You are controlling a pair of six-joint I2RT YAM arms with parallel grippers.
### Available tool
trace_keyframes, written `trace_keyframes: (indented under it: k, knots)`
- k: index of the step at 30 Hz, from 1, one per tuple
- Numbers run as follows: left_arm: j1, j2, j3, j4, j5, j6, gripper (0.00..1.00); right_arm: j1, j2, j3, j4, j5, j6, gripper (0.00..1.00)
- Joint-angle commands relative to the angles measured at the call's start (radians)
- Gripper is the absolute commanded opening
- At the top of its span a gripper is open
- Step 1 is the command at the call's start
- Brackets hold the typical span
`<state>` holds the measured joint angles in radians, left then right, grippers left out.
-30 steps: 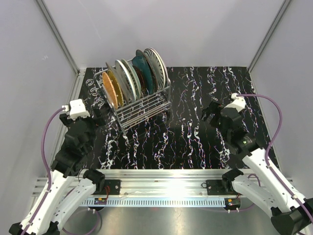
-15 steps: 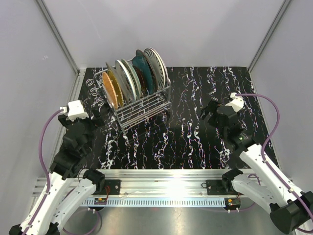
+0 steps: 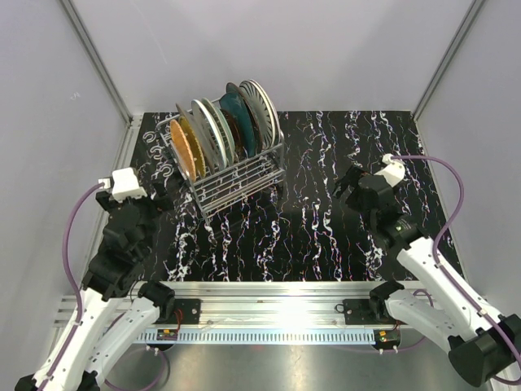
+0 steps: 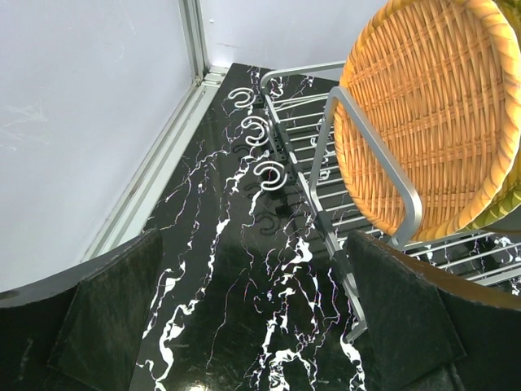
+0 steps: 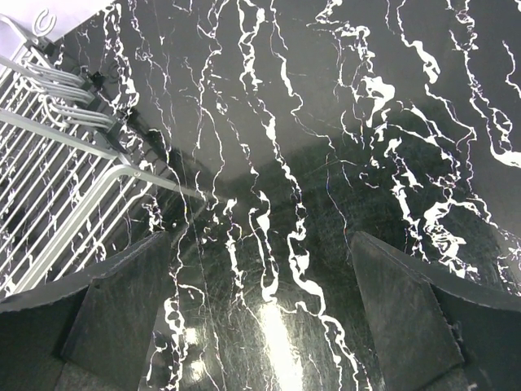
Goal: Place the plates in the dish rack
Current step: Insert the plate into the dish rack
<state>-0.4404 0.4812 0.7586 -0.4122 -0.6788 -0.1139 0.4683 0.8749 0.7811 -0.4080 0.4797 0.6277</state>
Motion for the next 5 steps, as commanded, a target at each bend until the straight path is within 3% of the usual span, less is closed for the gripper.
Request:
trace_keyframes:
  k: [1, 5]
  knots:
    - [-0.003, -0.009, 0.011, 0.036, 0.021, -0.009, 0.99, -0.005, 0.009, 0.009, 0.044, -0.007, 0.006, 1.0]
    - [-0.004, -0.007, 0.01, 0.041, 0.016, -0.007, 0.99, -0.005, 0.055, 0.052, -0.006, -0.006, 0.033, 1.0]
